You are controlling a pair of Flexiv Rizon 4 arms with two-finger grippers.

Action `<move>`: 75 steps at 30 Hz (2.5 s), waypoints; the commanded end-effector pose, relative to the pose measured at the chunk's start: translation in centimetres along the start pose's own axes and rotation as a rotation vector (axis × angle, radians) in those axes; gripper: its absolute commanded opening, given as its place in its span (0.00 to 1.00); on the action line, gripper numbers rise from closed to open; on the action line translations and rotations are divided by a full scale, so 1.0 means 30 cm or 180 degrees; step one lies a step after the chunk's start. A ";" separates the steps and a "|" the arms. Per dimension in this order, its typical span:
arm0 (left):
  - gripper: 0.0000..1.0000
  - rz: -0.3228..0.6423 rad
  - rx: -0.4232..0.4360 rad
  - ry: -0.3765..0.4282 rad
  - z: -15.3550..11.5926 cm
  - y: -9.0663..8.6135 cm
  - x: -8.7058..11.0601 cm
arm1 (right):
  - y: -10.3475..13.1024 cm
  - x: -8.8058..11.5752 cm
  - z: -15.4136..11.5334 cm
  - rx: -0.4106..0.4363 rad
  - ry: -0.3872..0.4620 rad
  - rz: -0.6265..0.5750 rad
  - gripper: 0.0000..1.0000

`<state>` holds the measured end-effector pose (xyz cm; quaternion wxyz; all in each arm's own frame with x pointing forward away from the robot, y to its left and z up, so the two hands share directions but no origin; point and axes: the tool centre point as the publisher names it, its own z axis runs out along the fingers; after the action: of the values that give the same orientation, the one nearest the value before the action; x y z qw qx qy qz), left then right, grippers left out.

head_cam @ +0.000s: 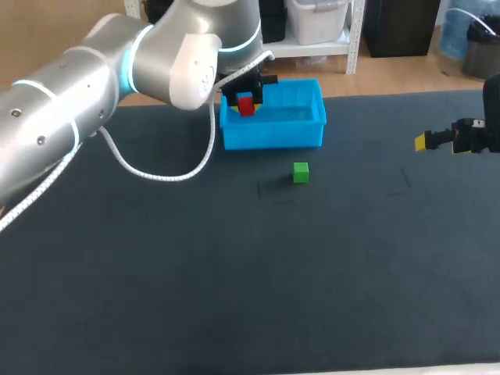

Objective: Use the left arm to pick the red cube and place it into the blue plastic box first, then use the right arm to grasp the green cube and put it into the same blue plastic box after the first action is fully finished.

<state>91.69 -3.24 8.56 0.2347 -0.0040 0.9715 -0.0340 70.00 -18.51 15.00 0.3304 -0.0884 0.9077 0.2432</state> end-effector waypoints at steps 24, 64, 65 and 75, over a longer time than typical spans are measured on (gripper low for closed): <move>0.00 -0.0027 -0.0119 -0.0071 0.115 -0.006 -0.081 | 0.000 0.000 0.000 0.0000 0.0000 0.0000 1.00; 1.00 0.0239 -0.0199 0.0234 0.005 0.011 -0.036 | 0.000 0.000 0.000 0.0000 0.0000 0.0000 1.00; 1.00 0.0247 -0.0155 0.0248 -0.011 0.016 -0.030 | 0.000 0.000 0.000 0.0000 0.0000 0.0000 1.00; 1.00 0.0411 -0.0024 0.0354 -0.155 0.063 0.031 | 0.000 0.000 0.000 0.0000 0.0000 0.0000 1.00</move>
<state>91.08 -2.12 11.33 0.1684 0.0577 0.9840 -0.0095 70.00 -18.51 15.00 0.3304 -0.0884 0.9077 0.2432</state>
